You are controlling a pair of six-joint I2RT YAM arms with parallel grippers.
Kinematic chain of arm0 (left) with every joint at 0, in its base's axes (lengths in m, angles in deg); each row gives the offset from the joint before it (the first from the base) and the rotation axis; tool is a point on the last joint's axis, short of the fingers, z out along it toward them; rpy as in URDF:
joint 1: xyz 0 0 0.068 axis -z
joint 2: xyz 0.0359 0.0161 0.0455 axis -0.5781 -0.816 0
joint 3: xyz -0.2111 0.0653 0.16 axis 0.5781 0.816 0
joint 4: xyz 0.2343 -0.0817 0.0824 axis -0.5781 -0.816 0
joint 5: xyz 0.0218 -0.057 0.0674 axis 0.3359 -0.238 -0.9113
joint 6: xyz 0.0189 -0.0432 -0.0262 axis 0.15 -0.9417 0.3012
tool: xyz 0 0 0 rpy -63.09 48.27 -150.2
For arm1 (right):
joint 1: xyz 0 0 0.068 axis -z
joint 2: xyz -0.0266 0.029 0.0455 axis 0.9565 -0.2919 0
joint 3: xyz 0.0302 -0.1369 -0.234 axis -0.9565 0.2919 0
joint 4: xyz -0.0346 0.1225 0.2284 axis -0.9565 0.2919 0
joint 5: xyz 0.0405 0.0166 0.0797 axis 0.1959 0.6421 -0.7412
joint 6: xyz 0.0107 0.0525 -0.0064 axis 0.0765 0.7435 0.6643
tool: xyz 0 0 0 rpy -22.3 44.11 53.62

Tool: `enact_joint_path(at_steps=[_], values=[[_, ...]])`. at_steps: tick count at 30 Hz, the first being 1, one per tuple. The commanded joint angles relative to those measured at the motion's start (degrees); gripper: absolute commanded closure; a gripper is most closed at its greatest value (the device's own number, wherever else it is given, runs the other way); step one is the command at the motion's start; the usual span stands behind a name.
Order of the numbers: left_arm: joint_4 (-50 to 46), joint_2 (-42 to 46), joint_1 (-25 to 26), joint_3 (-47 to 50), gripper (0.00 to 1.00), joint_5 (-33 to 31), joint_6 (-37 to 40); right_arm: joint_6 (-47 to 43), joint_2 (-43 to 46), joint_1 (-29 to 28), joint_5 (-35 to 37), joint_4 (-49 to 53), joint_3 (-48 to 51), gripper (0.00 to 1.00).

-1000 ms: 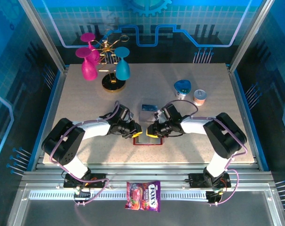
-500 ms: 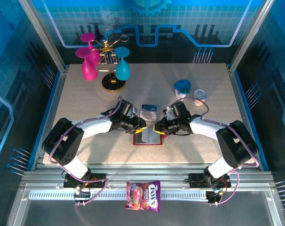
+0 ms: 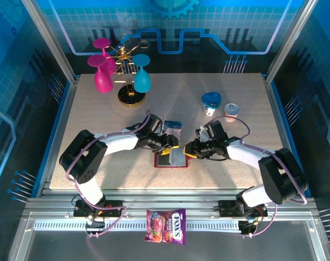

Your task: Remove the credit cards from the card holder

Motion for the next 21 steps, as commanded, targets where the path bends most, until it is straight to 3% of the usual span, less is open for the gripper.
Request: enact_joint_path(at_steps=[1,7,21], values=[[-0.2,-1.3,0.7,-2.0,0.43,1.7,-0.3,-1.1,1.7,1.3,0.5,1.8,1.2,0.71],[1.7,-3.0,1.7,-2.3,0.37,2.2,-1.4,-1.4,3.2,2.1,0.7,2.5,2.0,0.70],[4.1,-6.0,3.3,-2.9,0.35,2.6,-2.9,-1.9,5.3,3.2,0.9,3.9,3.2,0.69]])
